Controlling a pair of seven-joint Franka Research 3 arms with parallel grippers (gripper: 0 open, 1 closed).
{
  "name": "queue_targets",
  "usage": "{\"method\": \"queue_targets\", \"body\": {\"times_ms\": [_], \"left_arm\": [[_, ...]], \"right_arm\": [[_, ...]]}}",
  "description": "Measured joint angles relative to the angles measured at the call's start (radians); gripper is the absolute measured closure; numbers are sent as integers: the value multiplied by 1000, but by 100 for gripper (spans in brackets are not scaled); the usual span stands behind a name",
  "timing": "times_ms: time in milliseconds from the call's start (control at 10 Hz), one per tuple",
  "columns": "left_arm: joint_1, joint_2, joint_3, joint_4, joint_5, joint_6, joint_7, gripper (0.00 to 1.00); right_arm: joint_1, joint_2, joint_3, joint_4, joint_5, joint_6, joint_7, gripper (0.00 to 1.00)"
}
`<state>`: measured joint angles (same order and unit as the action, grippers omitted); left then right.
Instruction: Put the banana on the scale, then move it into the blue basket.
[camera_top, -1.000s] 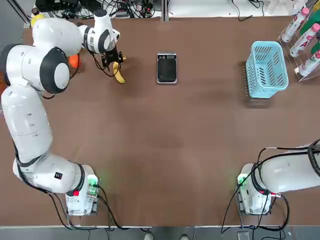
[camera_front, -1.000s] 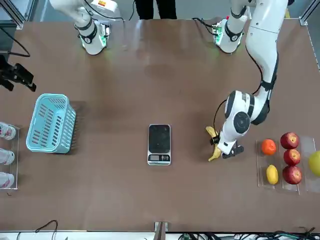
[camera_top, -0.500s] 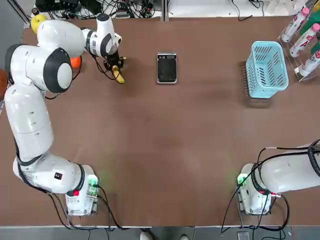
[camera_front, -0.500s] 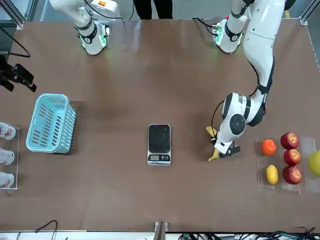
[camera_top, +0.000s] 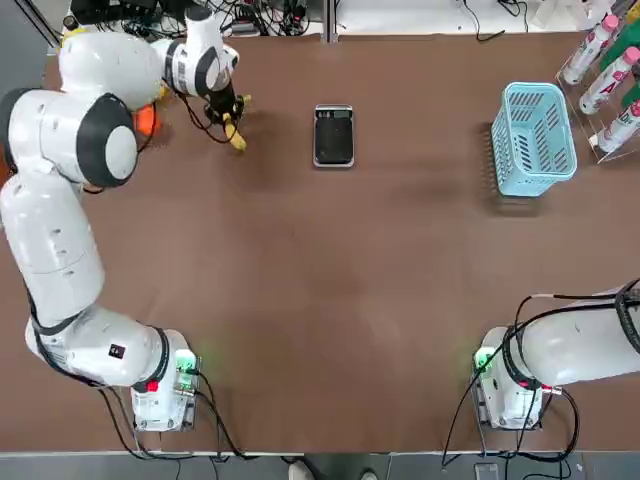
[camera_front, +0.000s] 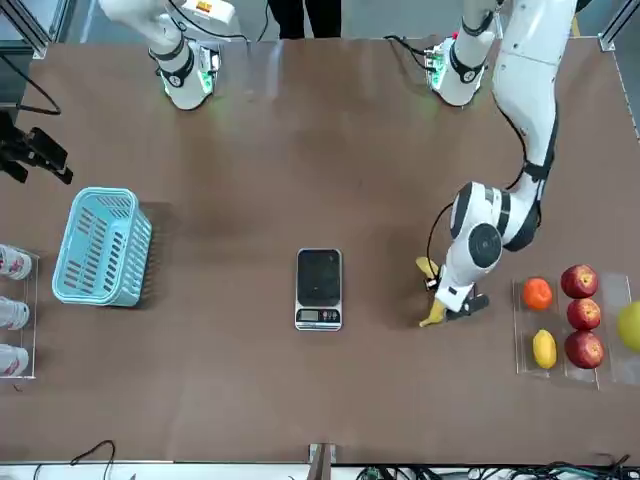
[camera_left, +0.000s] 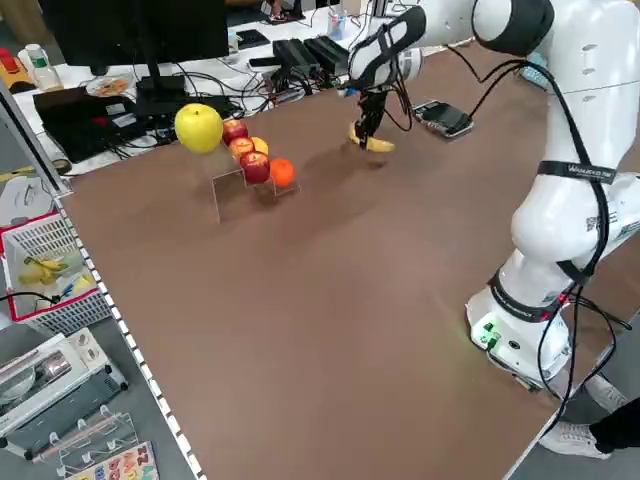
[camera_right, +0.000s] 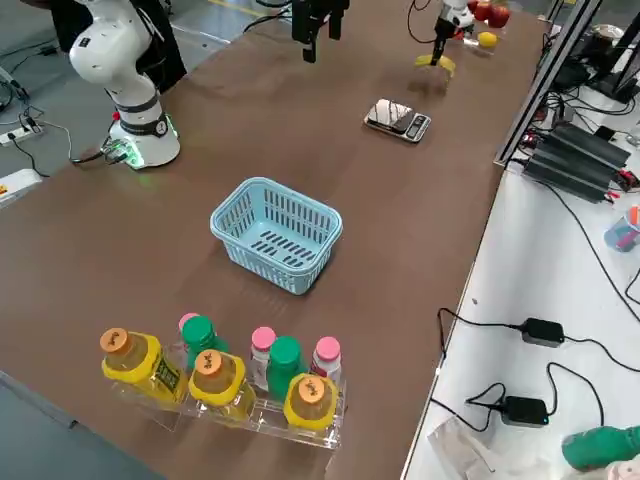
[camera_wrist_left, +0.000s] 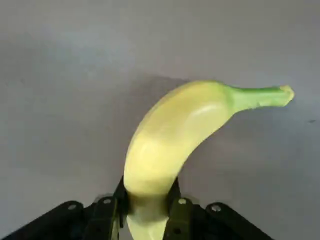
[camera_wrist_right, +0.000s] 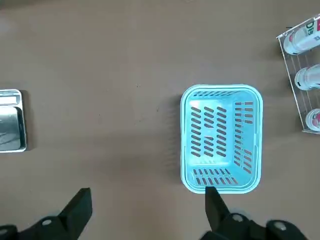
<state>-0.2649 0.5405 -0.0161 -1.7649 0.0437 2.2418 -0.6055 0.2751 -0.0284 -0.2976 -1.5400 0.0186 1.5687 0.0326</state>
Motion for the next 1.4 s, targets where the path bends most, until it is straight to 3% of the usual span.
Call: {"method": "queue_targets", "body": {"times_ms": [200, 300, 700, 1100, 1400], "left_arm": [[-15, -25, -58, 174, -32, -190, -133, 66], [-43, -16, -85, 237, -49, -222, -211, 66], [-227, 152, -96, 441, -61, -208, -418, 65], [-356, 290, -94, 495, -61, 5, -610, 64], [-373, 337, -94, 503, -61, 40, -620, 63]], "right_arm": [[-1, 1, -1, -8, 0, 1, 0, 0], [-1, 1, -1, -15, 0, 8, 0, 0], [0, 2, 0, -28, 0, 17, 0, 0], [0, 4, 0, -37, 0, 23, 0, 0], [0, 4, 0, -44, 0, 31, 0, 0]]}}
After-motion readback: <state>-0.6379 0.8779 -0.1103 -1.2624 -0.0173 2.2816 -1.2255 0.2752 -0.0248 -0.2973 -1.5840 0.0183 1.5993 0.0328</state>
